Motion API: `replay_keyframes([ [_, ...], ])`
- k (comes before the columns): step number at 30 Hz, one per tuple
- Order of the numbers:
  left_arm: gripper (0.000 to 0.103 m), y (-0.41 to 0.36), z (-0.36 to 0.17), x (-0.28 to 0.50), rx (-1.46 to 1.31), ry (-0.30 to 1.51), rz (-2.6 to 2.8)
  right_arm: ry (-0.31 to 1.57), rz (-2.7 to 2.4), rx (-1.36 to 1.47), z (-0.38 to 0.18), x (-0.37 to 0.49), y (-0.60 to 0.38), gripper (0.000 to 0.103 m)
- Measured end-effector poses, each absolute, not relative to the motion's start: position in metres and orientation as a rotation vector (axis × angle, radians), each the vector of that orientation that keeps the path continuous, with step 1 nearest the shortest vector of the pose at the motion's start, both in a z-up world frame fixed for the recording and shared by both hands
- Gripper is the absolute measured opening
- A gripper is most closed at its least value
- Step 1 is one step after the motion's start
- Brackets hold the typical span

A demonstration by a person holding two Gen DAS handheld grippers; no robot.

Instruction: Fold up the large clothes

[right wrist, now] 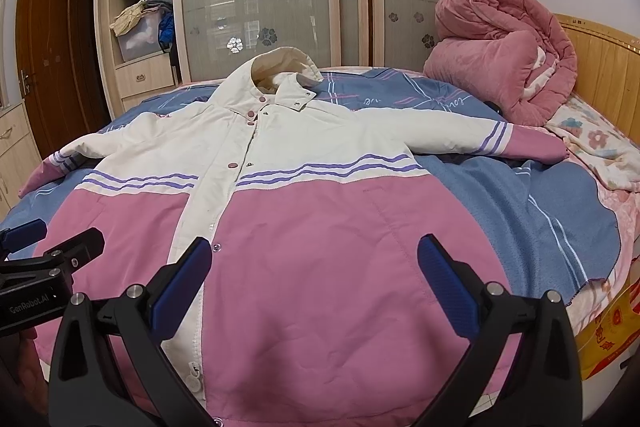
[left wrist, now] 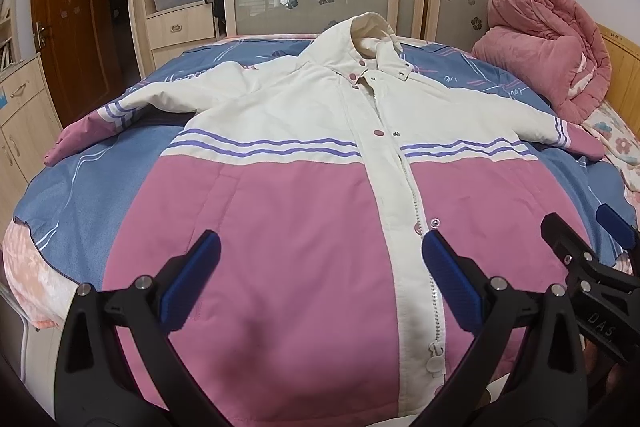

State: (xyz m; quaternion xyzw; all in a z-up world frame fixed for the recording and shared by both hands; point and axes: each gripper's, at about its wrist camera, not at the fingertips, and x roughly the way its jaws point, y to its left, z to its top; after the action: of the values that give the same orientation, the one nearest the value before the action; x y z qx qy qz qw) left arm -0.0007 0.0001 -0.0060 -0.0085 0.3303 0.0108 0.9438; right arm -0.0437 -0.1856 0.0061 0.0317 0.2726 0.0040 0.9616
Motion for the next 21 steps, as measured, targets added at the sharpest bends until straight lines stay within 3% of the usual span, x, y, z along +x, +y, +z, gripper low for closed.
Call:
replay_keyframes([
  [21,0.101,0.0016,-0.0077,-0.0007,-0.014,0.674,0.019,0.556,0.01,0.065,0.0062,-0.0434,-0.1869,0.102],
])
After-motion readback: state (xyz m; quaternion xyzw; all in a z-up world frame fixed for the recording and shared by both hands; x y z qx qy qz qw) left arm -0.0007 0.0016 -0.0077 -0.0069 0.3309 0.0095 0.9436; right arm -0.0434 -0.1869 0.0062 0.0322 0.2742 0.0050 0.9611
